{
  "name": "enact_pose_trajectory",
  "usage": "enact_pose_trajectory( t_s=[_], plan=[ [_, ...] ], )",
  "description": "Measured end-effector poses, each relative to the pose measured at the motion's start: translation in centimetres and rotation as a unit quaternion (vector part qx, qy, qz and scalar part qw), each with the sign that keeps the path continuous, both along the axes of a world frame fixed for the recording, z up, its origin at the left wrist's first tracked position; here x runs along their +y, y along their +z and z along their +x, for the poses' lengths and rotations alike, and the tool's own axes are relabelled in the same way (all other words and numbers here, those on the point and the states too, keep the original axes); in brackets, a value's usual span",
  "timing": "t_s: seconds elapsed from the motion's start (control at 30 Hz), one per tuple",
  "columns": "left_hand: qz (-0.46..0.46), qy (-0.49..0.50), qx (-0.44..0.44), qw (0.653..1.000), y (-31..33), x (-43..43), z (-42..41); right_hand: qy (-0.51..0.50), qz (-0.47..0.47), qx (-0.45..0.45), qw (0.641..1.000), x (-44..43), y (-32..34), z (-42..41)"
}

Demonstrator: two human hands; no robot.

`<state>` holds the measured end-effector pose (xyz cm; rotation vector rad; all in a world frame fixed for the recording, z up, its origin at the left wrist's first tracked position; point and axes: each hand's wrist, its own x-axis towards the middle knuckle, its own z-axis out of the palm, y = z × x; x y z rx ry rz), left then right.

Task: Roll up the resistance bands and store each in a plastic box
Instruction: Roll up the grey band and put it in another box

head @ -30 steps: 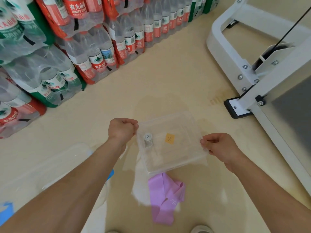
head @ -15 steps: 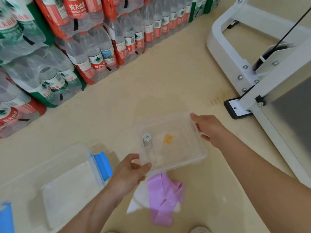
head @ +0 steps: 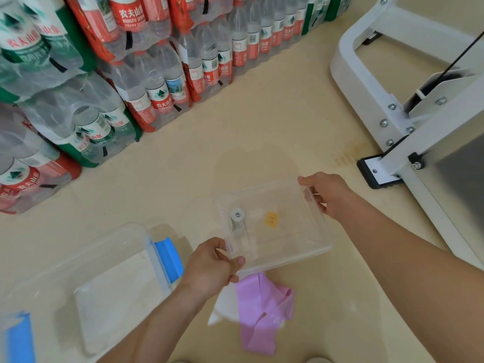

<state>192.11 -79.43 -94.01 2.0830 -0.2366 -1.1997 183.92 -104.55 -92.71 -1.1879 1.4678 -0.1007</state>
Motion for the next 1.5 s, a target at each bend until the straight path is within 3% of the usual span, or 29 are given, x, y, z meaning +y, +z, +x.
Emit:
enact_pose_trajectory(
  t_s=[0.1, 0.27, 0.47, 0.63, 0.93, 1.17, 1.27, 1.37, 1.43, 1.5],
  plan=[
    [0.009, -0.004, -0.008, 1.000, 0.0, -0.3, 1.5, 0.017, 0.009, -0.008, 1.000, 0.0, 0.1, 0.1],
    [-0.072, 0.131, -0.016, 0.989, 0.6, -2.7, 4.8, 0.047, -0.043, 0.028, 0.998, 0.3, -1.4, -1.2],
    [-0.072, 0.072, -0.061, 0.993, -0.2, -5.1, 6.2, 0.057, -0.132, -0.005, 0.990, 1.1, -2.0, -2.3],
    [-0.047, 0.052, -0.108, 0.992, -1.0, -5.8, 6.3, 0.095, -0.202, 0.038, 0.974, 1.2, -2.5, -1.9],
    [-0.043, 0.064, 0.041, 0.996, -0.1, -2.2, 4.2, 0.159, -0.055, -0.005, 0.986, 2.4, -1.1, -6.8],
    [-0.067, 0.049, 0.010, 0.996, -0.2, -1.6, 2.7, 0.123, -0.152, 0.005, 0.981, 3.9, -1.4, -6.6],
    [-0.066, 0.054, 0.022, 0.996, 0.4, -1.6, 2.6, 0.113, -0.125, -0.003, 0.986, 4.3, -1.1, -6.8],
    [-0.078, 0.112, 0.033, 0.990, 0.7, 0.0, 2.2, 0.030, -0.089, -0.022, 0.995, 5.1, -1.0, -8.4],
    [-0.075, 0.126, -0.023, 0.989, 0.1, 2.1, 1.1, -0.028, -0.120, -0.002, 0.992, 6.4, -1.5, -10.4],
    [-0.047, 0.010, -0.109, 0.993, -1.1, 4.3, -1.2, -0.014, -0.139, 0.038, 0.989, 8.8, -2.7, -12.6]
  ],
)
